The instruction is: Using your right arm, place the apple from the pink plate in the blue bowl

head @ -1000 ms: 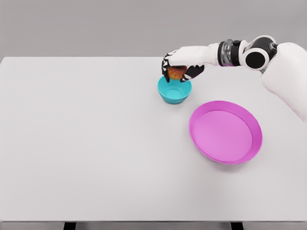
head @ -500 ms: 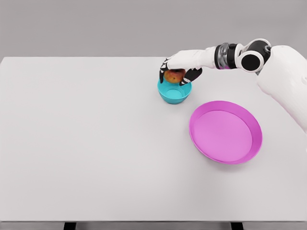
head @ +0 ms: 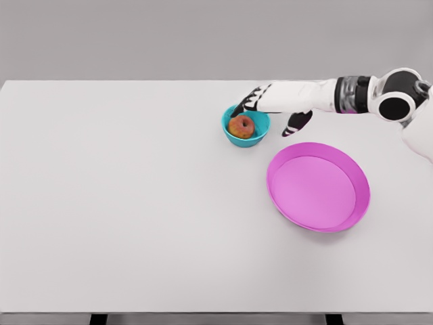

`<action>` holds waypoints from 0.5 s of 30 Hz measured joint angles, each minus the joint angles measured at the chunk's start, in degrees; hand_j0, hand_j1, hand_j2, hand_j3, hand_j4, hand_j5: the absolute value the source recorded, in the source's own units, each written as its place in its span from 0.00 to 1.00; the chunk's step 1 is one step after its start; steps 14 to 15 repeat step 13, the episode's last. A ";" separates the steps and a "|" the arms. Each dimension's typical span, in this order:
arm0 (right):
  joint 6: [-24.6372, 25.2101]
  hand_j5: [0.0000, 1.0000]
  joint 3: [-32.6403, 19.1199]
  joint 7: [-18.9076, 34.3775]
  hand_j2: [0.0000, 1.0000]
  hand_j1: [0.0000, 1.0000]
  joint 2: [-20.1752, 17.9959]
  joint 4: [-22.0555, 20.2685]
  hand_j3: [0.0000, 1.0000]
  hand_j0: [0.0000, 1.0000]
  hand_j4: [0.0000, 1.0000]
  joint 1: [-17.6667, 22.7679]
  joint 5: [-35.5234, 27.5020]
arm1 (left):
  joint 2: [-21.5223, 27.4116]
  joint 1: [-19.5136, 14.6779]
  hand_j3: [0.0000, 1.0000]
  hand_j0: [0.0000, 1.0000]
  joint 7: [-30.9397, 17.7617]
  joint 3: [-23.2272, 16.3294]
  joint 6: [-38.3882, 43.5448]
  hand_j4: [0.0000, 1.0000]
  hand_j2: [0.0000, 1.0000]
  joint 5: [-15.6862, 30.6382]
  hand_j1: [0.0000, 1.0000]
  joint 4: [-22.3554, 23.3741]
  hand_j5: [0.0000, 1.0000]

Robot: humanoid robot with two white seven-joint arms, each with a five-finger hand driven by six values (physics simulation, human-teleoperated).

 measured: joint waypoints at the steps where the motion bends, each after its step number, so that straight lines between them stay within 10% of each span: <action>1: 0.16 1.00 -1.33 0.00 1.00 1.00 -3.81 -4.94 1.00 1.00 1.00 1.50 -0.87 | 0.00 0.00 1.00 1.00 0.00 0.01 0.00 1.00 1.00 0.01 1.00 0.00 1.00; 7: -2.29 1.00 -10.03 -0.01 1.00 1.00 -18.15 -17.93 1.00 1.00 1.00 9.41 -5.77 | 0.00 0.00 1.00 1.00 0.00 0.01 0.00 1.00 1.00 0.00 1.00 0.00 1.00; 15: -2.94 1.00 -12.01 0.00 1.00 1.00 -21.55 -20.08 1.00 1.00 1.00 13.19 -6.51 | 0.00 -0.08 1.00 1.00 -0.02 -0.07 -0.05 1.00 1.00 -0.04 1.00 -0.06 1.00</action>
